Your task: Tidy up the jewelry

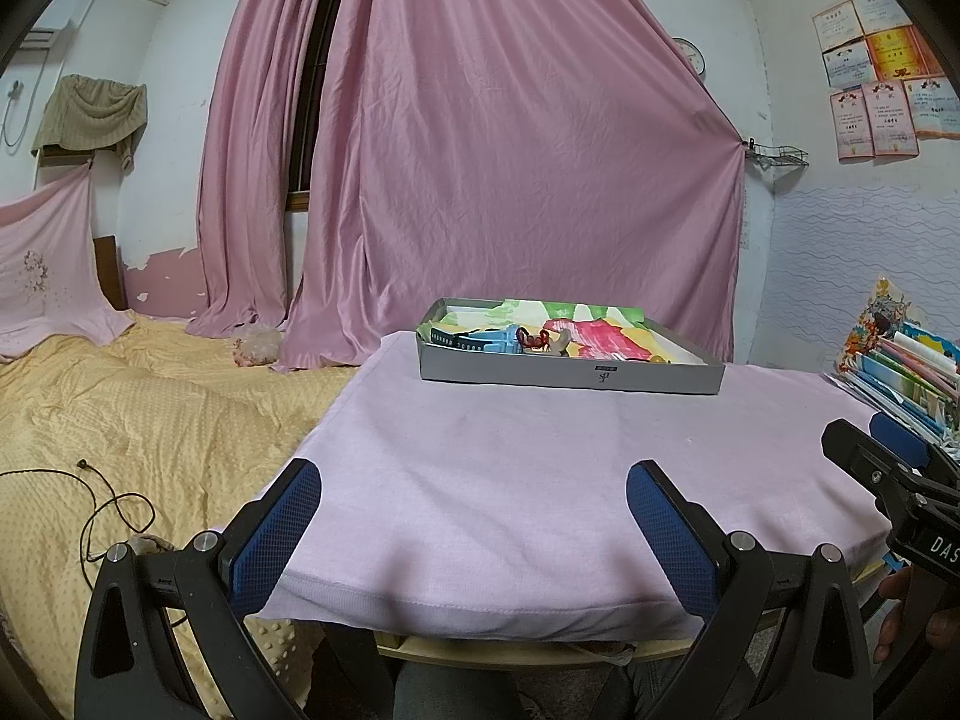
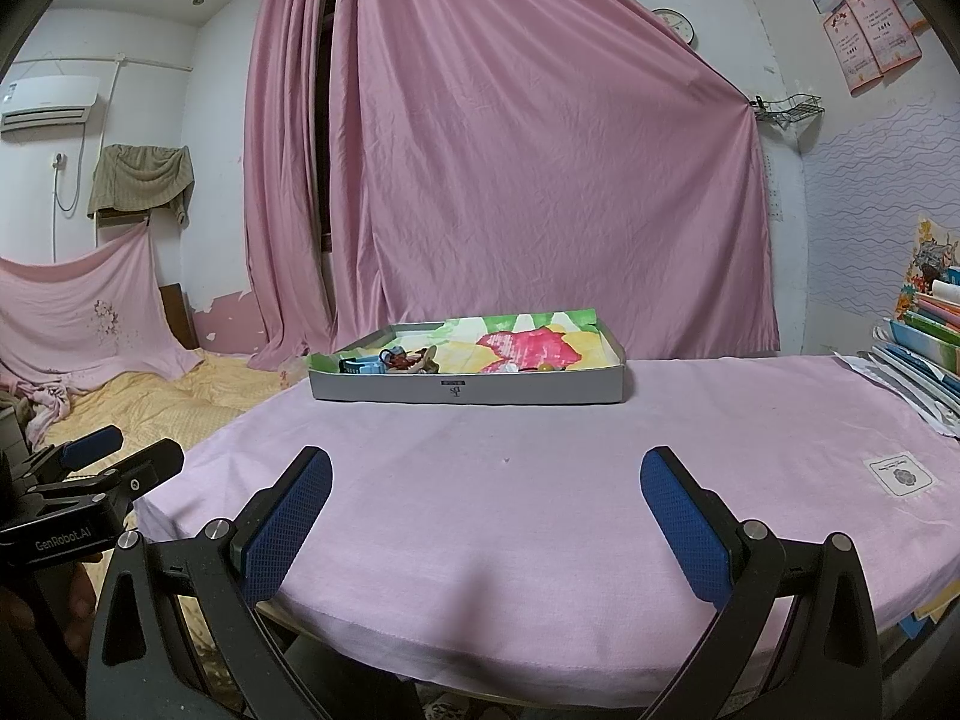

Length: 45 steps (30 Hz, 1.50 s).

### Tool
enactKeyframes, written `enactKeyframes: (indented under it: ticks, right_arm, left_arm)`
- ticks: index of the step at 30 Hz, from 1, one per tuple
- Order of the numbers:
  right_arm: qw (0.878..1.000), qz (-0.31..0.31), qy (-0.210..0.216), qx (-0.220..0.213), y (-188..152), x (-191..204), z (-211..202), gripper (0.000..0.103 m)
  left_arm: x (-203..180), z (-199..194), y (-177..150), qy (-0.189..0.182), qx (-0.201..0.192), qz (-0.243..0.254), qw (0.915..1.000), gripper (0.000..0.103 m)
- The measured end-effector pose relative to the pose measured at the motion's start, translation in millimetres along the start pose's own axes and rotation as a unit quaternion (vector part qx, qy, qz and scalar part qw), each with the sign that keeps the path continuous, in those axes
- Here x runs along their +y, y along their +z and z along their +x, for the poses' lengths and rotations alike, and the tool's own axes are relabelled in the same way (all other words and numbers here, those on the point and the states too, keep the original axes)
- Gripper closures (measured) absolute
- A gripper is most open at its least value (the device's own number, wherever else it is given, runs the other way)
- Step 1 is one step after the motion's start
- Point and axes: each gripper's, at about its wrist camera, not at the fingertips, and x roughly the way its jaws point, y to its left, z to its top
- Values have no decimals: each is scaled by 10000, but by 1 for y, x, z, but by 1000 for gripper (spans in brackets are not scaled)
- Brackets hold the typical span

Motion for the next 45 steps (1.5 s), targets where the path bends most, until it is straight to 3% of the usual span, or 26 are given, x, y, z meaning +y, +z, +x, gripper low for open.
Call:
enactKeyframes:
  ticks: [45]
  right_arm:
    - [10000, -1, 7, 10, 0, 1, 0, 2]
  left_arm:
    - [1, -1, -4, 148, 27, 131, 9998, 1]
